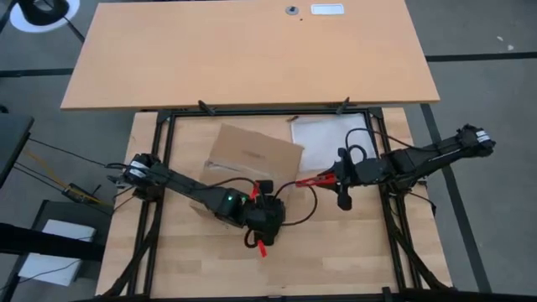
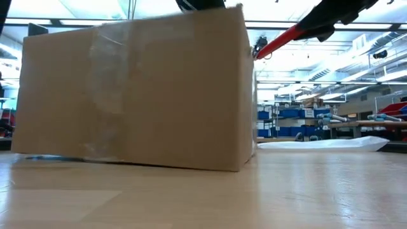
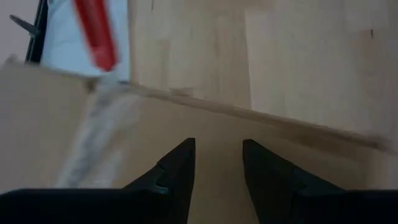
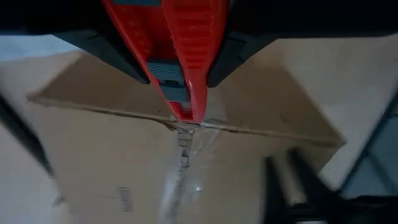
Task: Unpack boxes
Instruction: Open the cardboard box using the red cutter
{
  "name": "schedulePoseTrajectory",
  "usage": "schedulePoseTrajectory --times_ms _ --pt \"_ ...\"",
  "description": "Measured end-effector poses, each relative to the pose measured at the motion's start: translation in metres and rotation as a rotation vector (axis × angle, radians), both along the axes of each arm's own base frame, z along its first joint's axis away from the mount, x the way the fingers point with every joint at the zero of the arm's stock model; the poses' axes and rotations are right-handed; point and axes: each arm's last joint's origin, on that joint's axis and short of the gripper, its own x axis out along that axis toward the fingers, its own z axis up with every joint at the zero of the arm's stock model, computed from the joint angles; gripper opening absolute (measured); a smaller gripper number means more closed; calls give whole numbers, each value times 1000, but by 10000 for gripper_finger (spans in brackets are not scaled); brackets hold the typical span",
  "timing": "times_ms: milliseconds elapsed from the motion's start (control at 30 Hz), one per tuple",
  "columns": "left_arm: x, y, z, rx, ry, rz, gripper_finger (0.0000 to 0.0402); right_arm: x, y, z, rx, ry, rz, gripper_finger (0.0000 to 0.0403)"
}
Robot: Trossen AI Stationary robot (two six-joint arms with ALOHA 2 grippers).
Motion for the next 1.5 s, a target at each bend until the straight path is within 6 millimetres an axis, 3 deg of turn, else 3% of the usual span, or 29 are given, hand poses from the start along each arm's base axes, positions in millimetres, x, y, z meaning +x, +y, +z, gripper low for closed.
schedulePoseTrajectory --times_ms 133,300,467,567,800,1067,1233,1500 --pt "2 6 0 1 1 15 141 0 4 0 45 8 78 139" --pt "3 7 7 -20 5 8 141 0 3 0 60 5 43 141" --pt "-5 -8 37 -113 25 -75 141 0 2 0 59 5 23 138" --pt "-16 -23 43 -175 75 -115 140 0 2 0 56 5 16 139" --pt "-33 -61 30 -128 96 -180 140 0 1 0 49 5 3 138" --pt "-28 -78 4 83 128 -252 140 0 1 -1 44 7 -3 143" --pt "-18 -78 -10 162 129 -230 140 0 0 -1 37 7 -15 138" --pt "-4 -59 -10 121 63 -100 140 -1 2 -1 -2 14 12 139"
